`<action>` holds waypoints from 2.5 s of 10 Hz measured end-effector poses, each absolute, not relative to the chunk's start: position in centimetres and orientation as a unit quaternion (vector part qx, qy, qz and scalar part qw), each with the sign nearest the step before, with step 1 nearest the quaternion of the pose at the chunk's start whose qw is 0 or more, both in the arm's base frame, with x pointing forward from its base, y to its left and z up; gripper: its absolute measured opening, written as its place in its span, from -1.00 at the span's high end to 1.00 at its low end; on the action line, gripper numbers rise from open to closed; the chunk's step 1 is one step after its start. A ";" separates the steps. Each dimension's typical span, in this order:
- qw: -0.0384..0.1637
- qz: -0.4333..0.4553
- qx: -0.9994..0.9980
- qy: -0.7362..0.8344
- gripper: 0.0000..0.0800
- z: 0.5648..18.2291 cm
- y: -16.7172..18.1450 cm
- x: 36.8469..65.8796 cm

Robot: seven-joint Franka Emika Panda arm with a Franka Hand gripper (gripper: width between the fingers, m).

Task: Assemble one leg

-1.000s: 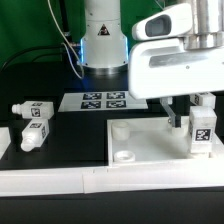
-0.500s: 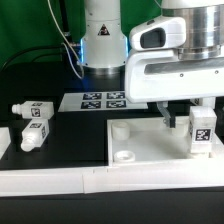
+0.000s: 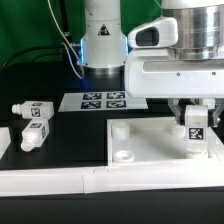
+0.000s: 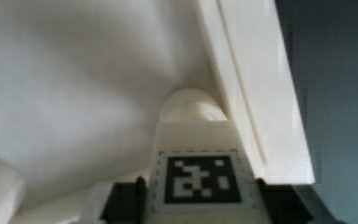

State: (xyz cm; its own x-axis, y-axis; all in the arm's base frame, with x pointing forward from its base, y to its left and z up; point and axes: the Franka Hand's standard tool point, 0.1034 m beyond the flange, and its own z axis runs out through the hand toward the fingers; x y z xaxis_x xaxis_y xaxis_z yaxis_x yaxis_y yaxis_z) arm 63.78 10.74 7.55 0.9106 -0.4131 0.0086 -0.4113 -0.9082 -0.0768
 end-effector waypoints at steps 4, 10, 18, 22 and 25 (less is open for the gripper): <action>0.046 -0.004 -0.870 0.491 0.29 7.5 11.2 63.8; 0.071 -0.008 -0.847 0.527 -0.38 7.4 11.7 63.7; 0.009 -0.036 -0.999 0.004 -0.62 7.4 12.5 63.9; 0.008 -0.041 -0.999 -0.008 -0.27 7.4 12.2 64.3; 0.011 -0.040 -0.995 0.095 0.28 7.4 11.8 64.4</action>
Offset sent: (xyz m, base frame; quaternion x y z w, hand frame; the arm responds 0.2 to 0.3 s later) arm 0.0083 -0.0011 0.0003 -0.0030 -0.0181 0.3854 0.9226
